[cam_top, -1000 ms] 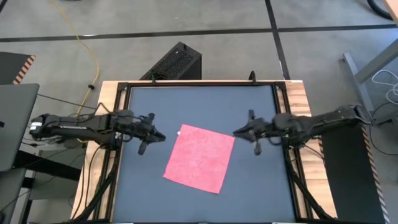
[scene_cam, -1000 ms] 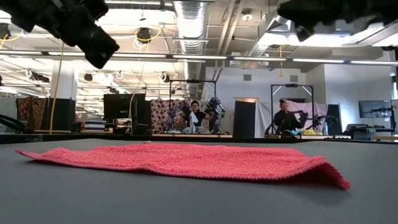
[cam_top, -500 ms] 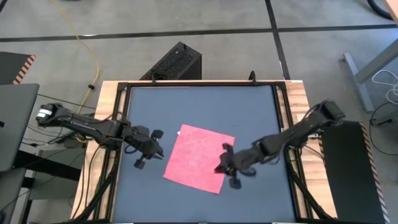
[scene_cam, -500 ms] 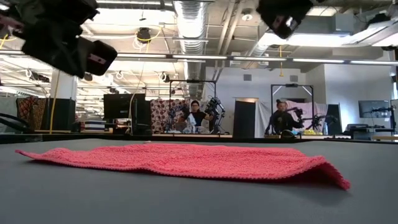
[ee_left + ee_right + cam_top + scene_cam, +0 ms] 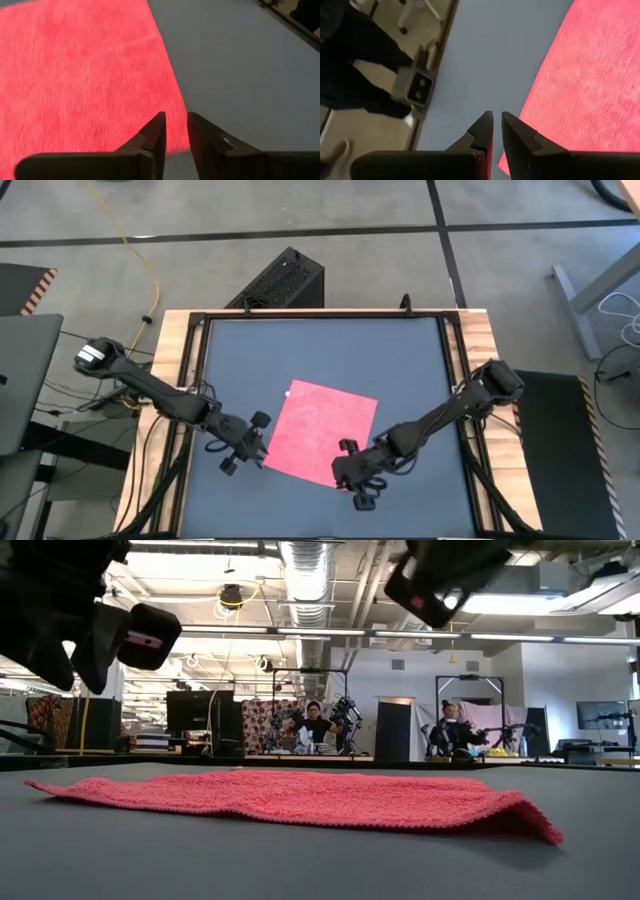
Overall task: Roll towel
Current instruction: Roll the red microfiber cloth
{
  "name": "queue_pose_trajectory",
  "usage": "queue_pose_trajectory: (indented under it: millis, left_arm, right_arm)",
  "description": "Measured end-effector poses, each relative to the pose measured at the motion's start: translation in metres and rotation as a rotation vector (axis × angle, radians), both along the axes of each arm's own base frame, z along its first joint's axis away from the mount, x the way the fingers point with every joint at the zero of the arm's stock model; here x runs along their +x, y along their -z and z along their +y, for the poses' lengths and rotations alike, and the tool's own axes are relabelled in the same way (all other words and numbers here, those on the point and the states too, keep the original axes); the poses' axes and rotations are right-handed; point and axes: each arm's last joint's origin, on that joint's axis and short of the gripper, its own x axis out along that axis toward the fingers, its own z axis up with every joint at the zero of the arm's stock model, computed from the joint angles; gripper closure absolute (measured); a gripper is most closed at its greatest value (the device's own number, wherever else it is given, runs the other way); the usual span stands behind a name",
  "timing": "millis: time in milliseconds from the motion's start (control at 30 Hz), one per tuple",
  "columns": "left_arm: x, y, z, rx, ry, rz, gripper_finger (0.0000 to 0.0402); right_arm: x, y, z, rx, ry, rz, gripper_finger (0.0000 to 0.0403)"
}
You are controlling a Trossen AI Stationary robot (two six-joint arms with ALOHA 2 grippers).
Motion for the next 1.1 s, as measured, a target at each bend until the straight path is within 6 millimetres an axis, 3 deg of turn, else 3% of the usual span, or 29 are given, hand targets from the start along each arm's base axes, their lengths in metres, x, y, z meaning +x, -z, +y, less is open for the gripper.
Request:
queue_pose_trajectory:
  millis: [267,433,733,933,1100]
  left_arm:
    - [0.009,0.004,-0.02,0.015,-0.001,-0.003,0.0248]
    - [0.012,0.007,-0.027,0.057,0.036,-0.002,0.0219]
    - [0.012,0.009,-0.026,0.079,0.012,-0.002,0.0214]
    - [0.009,0.013,-0.023,0.123,-0.015,0.023,0.0214]
    - [0.01,0.025,-0.025,0.142,-0.011,0.078,0.0214]
  right_arm:
    - [-0.007,0.006,0.017,0.005,-0.031,0.017,0.033]
    - [-0.008,0.005,0.018,0.017,-0.019,0.025,0.0293]
    - [-0.012,0.011,0.027,-0.053,-0.044,-0.005,0.0192]
    - [-0.019,0.02,0.034,-0.175,0.01,-0.013,0.0192]
    - [-0.016,0.045,0.038,-0.2,0.045,0.056,0.02]
